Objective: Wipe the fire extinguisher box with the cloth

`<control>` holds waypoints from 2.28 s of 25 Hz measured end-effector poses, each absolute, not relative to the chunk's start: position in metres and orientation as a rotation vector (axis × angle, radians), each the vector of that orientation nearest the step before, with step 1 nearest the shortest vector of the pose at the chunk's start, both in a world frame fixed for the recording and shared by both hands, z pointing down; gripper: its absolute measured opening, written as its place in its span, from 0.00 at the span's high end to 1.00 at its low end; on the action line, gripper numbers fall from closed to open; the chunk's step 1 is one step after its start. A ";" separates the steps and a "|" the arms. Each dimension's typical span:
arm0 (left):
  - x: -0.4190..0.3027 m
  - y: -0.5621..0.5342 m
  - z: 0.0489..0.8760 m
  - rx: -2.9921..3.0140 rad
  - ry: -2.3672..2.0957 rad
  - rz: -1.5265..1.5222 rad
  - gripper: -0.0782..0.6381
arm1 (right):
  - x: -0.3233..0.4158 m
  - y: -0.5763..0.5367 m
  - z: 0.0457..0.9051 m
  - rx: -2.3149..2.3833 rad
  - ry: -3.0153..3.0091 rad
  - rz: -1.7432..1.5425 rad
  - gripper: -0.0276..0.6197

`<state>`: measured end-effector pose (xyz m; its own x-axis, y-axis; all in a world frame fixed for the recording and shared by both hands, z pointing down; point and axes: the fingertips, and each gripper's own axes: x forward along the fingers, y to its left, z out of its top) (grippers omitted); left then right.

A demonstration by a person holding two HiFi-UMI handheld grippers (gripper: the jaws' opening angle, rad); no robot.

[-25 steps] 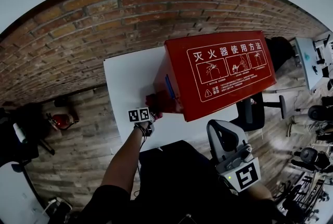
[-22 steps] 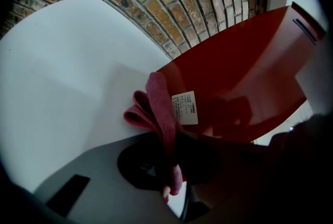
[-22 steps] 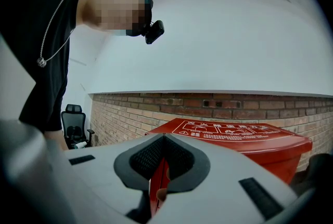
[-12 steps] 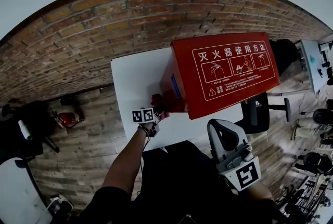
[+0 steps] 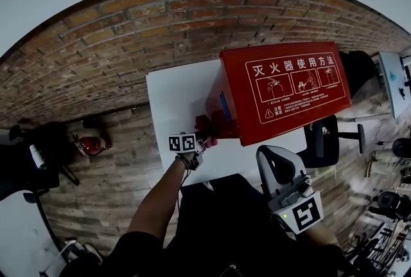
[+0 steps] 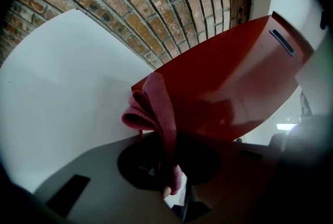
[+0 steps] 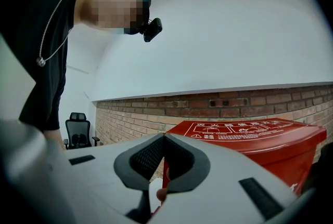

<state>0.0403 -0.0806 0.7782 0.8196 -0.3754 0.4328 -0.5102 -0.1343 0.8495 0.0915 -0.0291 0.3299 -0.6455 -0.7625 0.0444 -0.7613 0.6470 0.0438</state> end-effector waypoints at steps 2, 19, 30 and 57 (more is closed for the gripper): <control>0.040 -0.081 0.773 1.755 -0.678 0.127 0.76 | 0.089 -0.029 0.329 1.292 -2.807 -0.028 0.93; 0.044 -0.085 0.722 1.774 -0.605 0.021 0.76 | 0.084 -0.028 0.326 1.300 -2.829 -0.028 0.93; 0.043 -0.086 0.693 1.749 -0.572 -0.083 0.76 | 0.084 -0.028 0.324 1.303 -2.834 -0.034 0.93; 0.045 -0.082 0.590 1.740 -0.431 -0.323 0.76 | 0.087 -0.023 0.318 1.322 -2.849 -0.061 0.93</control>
<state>0.0447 -0.0815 0.5904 0.8910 -0.4536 0.0177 -0.1100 -0.1779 0.9779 0.0867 -0.0233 0.3181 -0.6456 -0.7635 -0.0165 -0.7635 0.6448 0.0355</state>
